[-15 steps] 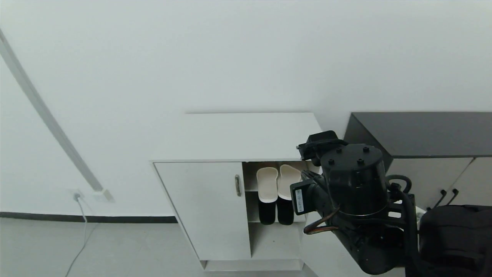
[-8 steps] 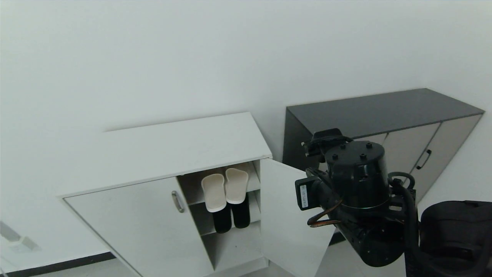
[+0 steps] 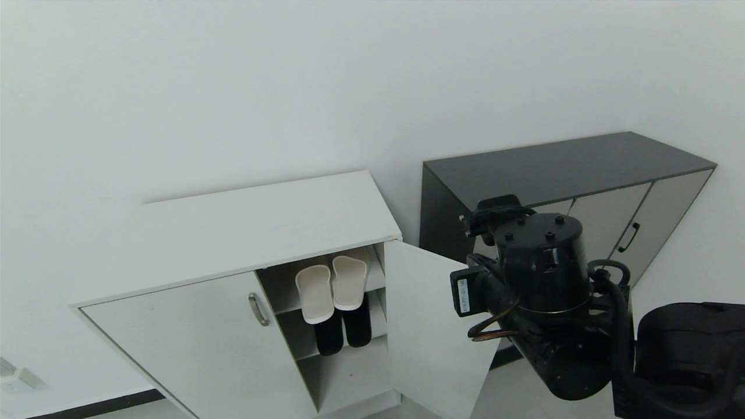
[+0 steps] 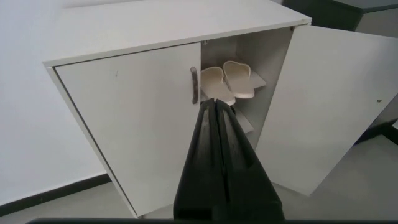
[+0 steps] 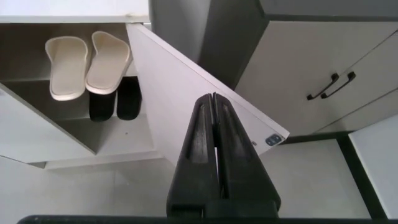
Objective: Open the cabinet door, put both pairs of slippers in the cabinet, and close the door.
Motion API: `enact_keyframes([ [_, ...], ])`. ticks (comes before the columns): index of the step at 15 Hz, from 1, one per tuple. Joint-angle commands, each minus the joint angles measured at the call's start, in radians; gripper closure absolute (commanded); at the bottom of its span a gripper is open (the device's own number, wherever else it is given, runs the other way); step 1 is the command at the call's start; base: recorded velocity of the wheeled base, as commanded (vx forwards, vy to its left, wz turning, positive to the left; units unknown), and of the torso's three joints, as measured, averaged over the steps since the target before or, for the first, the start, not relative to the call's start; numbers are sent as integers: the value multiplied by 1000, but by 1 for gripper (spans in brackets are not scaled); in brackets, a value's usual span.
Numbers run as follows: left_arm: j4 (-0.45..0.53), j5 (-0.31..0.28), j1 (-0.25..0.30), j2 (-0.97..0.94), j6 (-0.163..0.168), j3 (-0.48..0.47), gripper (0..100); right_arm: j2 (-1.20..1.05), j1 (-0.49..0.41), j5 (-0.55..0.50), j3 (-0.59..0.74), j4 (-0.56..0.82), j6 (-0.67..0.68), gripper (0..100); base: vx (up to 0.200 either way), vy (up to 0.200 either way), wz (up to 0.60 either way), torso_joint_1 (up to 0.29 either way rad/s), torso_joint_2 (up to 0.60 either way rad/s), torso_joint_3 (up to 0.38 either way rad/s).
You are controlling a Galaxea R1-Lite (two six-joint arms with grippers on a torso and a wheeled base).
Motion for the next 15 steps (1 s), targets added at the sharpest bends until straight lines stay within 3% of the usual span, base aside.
enact_keyframes([
  [1, 0, 0, 0, 1, 0, 0, 100, 8, -2, 0, -1, -2, 0, 100, 0, 0, 0, 0, 0, 0],
  [7, 0, 1, 0, 1, 0, 0, 100, 13, -16, 0, -4, -10, 0, 100, -200, 0, 0, 1, 5, 0],
  [10, -1, 1, 0, 1, 0, 0, 100, 19, -63, 2, -15, -10, -4, 100, -200, 0, 0, -14, -2, 2],
  [15, 0, 1, 0, 1, 0, 0, 100, 70, -223, 103, -98, -8, -1, 100, 0, 0, 0, 0, 0, 0],
])
